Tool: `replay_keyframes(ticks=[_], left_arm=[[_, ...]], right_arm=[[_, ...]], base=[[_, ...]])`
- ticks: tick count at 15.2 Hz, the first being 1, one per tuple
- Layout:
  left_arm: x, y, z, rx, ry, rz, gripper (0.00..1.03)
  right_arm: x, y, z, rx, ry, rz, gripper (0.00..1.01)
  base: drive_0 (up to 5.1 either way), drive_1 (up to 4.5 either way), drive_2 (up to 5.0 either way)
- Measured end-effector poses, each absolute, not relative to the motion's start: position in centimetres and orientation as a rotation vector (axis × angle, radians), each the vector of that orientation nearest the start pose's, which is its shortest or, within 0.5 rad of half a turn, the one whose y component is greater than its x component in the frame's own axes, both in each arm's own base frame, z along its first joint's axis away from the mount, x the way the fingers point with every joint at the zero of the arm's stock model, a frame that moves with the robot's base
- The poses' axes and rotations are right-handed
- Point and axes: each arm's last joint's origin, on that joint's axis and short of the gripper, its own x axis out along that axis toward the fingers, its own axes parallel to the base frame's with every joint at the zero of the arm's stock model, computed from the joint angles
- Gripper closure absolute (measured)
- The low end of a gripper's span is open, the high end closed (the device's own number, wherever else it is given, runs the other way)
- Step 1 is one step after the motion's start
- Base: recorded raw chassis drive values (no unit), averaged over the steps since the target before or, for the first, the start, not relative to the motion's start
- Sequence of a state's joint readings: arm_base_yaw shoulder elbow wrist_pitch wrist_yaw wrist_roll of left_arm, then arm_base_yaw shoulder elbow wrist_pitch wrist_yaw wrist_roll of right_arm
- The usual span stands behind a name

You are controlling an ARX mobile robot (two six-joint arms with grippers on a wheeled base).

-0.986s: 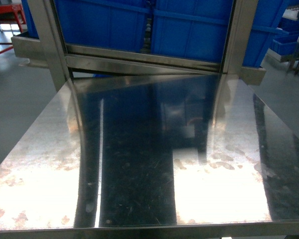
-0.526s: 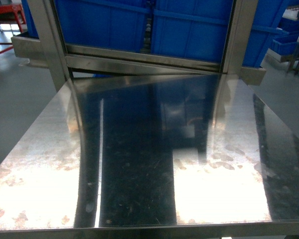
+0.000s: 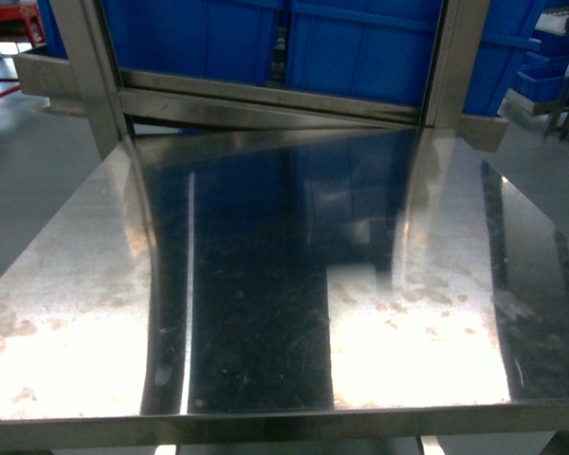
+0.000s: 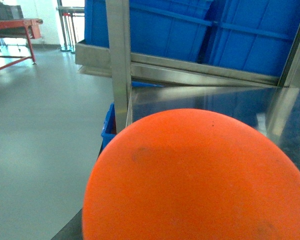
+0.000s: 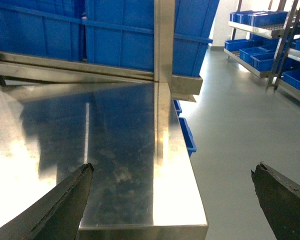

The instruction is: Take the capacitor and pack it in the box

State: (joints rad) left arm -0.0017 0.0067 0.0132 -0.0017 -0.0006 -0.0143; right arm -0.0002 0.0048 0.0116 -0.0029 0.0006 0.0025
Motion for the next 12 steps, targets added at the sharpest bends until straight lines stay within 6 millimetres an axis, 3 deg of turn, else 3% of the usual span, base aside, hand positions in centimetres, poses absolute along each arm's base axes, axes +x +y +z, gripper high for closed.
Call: replay_keyframes(ticks=[12], left_arm=[[9.73,-0.02,16.69,-0.014,-0.001,-0.002,0.59]], right_arm=[[9.73,0.0,16.66,0.003,-0.002,0.0,0.03]], base=[[0.0,0.0,0.0]])
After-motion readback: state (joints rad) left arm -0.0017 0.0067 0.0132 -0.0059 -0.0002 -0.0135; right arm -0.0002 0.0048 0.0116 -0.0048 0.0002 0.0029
